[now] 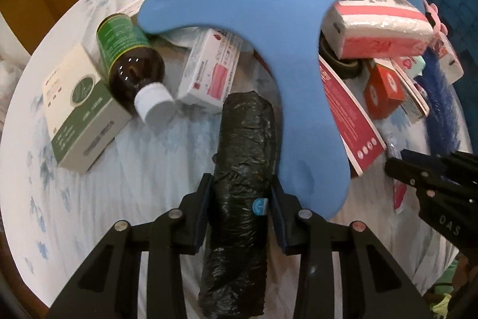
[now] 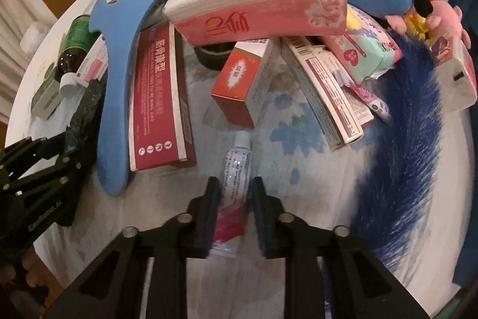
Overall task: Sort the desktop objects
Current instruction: 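Carry the black bundle and the tube over the blue bin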
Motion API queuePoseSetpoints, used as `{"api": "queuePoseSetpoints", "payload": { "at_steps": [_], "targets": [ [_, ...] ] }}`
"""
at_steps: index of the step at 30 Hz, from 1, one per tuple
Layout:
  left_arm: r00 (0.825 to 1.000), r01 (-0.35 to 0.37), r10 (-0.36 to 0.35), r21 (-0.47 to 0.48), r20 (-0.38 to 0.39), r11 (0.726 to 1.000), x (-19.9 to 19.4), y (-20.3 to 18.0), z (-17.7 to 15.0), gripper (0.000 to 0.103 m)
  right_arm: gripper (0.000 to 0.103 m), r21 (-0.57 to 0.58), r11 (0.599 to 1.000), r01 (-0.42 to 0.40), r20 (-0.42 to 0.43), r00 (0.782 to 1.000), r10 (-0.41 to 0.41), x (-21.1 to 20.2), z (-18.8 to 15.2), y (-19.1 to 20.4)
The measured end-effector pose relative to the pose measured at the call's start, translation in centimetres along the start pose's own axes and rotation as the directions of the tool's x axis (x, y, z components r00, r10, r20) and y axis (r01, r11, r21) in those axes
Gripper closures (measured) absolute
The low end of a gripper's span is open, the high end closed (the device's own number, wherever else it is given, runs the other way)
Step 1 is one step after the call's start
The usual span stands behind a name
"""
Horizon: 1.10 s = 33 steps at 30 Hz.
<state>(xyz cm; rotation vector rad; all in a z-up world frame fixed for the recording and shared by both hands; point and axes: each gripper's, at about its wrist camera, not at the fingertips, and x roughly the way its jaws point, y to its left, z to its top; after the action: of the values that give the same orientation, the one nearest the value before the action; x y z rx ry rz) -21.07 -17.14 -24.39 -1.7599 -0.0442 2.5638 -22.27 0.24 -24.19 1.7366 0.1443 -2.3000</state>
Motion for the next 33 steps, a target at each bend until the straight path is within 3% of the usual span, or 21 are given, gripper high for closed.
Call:
{"api": "queuePoseSetpoints", "payload": {
  "at_steps": [10, 19, 26, 33],
  "targets": [
    [0.995, -0.001, 0.001, 0.001, 0.104, 1.000, -5.5, -1.5, -1.7, 0.069, 0.085, -0.020, 0.999, -0.044, 0.082, 0.996, 0.045, -3.9, -1.0, -0.5],
    [0.972, 0.018, -0.028, 0.042, 0.233, 0.999, -10.0, -5.8, -1.2, 0.069, 0.085, -0.054, 0.997, -0.057, 0.218, 0.974, 0.067, -10.6, -0.7, -2.3],
    [0.945, 0.038, -0.069, 0.101, 0.321, 0.994, -13.8, -10.4, 0.0, 0.069, 0.085, -0.055, 0.998, -0.037, 0.358, 0.932, 0.054, -16.8, -1.3, -3.2],
    [0.897, 0.051, -0.125, 0.181, 0.424, 0.982, -18.4, -16.4, 1.6, 0.069, 0.085, -0.024, 1.000, -0.003, 0.500, 0.866, 0.014, -23.7, -2.5, -7.0]
  ]
}}
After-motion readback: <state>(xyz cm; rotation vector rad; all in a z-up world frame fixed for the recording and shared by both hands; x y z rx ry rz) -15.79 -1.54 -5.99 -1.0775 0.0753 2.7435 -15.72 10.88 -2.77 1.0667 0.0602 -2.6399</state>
